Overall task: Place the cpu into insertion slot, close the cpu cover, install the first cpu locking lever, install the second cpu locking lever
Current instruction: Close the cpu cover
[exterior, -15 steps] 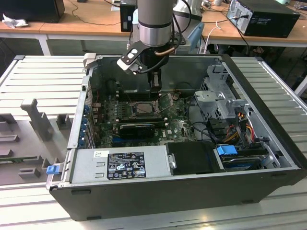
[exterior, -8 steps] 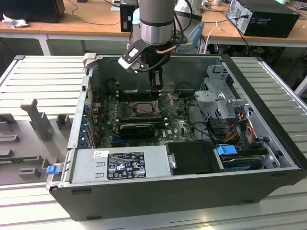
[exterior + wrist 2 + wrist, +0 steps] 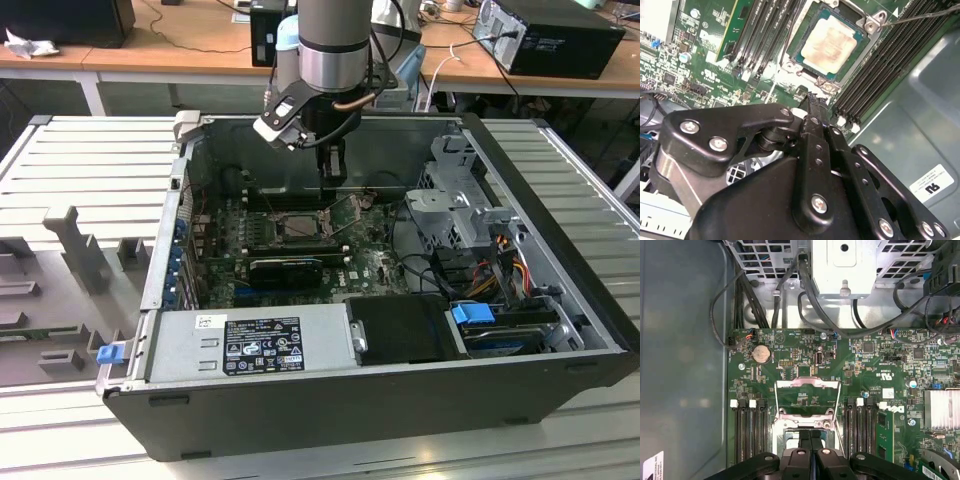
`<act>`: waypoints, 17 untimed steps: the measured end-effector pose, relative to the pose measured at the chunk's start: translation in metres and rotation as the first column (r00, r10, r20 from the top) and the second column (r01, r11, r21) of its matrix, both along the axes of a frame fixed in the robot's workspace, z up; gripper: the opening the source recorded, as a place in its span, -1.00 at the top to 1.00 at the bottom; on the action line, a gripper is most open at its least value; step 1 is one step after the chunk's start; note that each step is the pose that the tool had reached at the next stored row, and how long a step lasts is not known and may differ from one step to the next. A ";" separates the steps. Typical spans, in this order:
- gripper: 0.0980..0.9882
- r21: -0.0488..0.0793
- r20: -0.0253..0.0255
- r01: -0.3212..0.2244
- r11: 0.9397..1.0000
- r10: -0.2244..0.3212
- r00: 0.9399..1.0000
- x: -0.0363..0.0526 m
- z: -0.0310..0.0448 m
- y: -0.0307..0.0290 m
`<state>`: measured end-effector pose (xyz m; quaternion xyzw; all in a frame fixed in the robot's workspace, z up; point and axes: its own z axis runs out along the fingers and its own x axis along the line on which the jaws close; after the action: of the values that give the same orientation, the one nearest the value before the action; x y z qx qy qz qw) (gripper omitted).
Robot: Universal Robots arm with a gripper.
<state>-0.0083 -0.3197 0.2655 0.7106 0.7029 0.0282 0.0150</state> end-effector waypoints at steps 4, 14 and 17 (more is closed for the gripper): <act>0.98 0.000 0.000 0.000 1.000 0.000 1.000 0.0015 0.0001 0.0000; 0.98 0.000 0.000 0.000 1.000 0.000 1.000 0.0079 0.0006 0.0002; 0.98 0.000 0.000 0.000 1.000 0.000 1.000 0.0126 0.0005 0.0003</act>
<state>0.0044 -0.3194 0.2660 0.7105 0.7030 0.0282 0.0149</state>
